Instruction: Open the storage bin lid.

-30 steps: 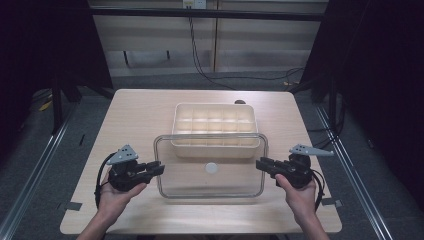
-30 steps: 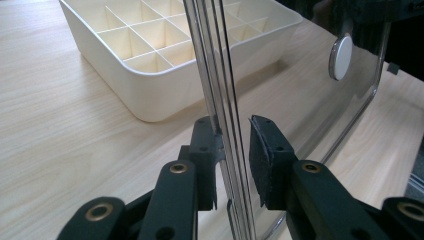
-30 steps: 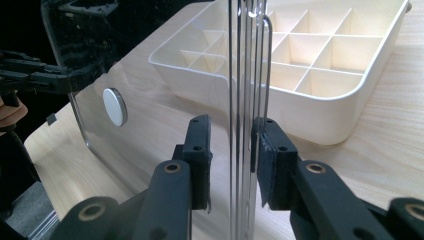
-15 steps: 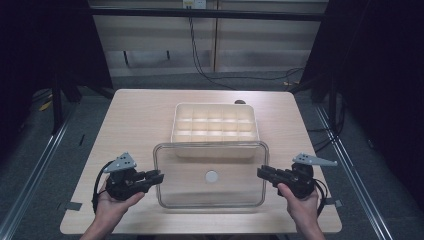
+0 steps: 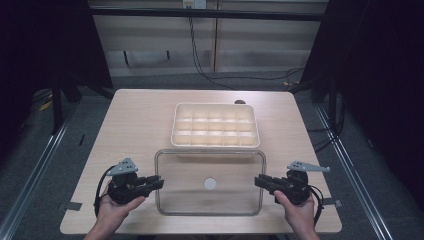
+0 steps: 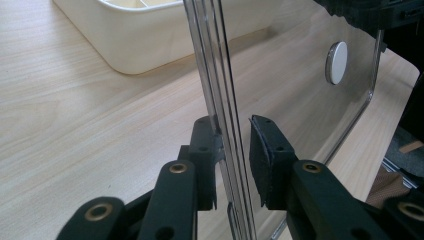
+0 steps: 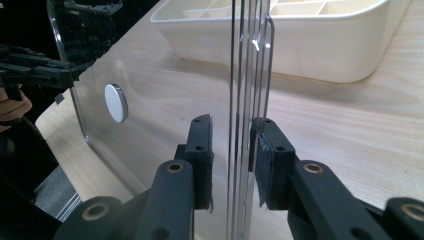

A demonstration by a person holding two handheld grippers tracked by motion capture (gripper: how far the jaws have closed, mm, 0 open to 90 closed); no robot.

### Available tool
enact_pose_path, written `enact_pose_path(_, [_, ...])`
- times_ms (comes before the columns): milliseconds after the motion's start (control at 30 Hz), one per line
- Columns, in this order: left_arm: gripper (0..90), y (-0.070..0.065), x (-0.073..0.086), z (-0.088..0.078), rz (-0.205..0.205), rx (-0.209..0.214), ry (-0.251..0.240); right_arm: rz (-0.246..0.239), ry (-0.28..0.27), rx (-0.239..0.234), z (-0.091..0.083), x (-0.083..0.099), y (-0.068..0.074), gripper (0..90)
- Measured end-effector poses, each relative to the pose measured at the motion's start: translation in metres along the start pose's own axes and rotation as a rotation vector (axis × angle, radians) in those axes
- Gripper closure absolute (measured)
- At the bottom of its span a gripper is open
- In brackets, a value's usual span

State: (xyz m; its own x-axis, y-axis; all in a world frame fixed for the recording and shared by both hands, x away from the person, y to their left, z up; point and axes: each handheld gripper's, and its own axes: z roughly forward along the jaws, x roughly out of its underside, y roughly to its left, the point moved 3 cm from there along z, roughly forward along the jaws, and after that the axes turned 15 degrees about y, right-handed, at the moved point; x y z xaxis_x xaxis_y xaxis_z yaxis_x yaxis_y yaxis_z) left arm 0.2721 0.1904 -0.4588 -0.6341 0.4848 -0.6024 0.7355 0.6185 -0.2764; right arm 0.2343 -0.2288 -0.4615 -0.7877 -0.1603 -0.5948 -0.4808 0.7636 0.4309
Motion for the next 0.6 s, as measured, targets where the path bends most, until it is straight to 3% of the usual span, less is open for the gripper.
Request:
enact_pose_path(167, [69.6,0.004,-0.001,0.006,0.005,-0.006,0.012,0.006,0.019,-0.01,0.006,0.002,-0.005,71.9])
enact_pose_path(400, [66.3,0.007,0.002,0.015,0.008,0.002,0.034,-0.008,0.045,0.014,0.013,0.002,-0.01,68.2])
enact_pose_path(600, [65.0,0.01,0.006,0.018,0.014,0.006,0.062,0.015,0.078,-0.013,0.021,0.004,-0.016,66.6])
